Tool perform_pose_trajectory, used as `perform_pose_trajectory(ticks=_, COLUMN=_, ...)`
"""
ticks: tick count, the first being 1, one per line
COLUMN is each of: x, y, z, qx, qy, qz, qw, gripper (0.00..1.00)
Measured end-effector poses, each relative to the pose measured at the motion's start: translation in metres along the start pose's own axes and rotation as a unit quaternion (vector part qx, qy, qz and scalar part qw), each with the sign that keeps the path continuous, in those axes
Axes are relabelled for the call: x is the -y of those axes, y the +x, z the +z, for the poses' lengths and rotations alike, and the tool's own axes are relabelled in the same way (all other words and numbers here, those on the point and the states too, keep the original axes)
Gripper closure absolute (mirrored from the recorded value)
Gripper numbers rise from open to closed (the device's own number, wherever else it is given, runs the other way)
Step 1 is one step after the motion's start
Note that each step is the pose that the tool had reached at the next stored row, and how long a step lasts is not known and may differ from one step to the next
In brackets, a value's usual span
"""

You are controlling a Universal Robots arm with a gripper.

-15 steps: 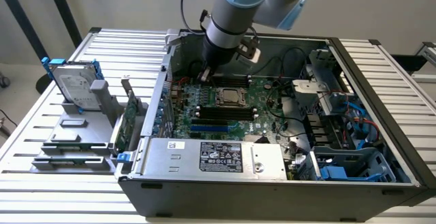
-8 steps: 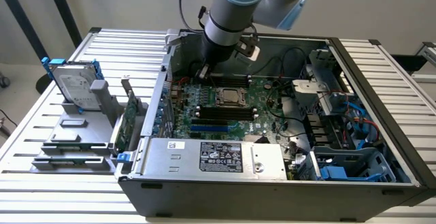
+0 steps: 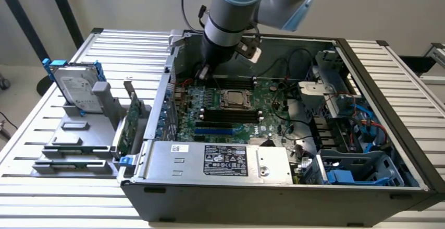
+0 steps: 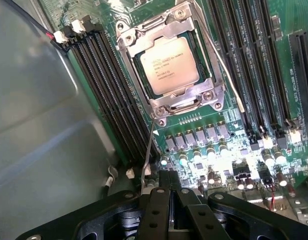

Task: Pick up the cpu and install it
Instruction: 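Install the first cpu locking lever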

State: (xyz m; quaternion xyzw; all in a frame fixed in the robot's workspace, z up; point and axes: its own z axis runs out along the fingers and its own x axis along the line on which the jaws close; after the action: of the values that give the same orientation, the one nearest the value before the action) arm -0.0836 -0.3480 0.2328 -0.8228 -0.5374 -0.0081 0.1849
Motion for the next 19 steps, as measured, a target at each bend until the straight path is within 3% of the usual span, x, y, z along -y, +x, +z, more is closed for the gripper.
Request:
perform_pose_trajectory(ticks=5, x=0.0035, y=-0.0017, z=0.0008, qx=-0.0078, qy=-0.0039, qz=0.02, qw=0.9998, gripper=0.89)
perform_pose_trajectory(ticks=11, x=0.0045, y=-0.0021, z=0.001, qx=-0.0212, qy=-0.0084, qz=0.048, qw=0.9986, gripper=0.89)
perform_pose_trajectory(ticks=19, x=0.009, y=-0.0038, z=0.0003, qx=-0.0373, qy=-0.0118, qz=0.076, qw=0.9963, gripper=0.89)
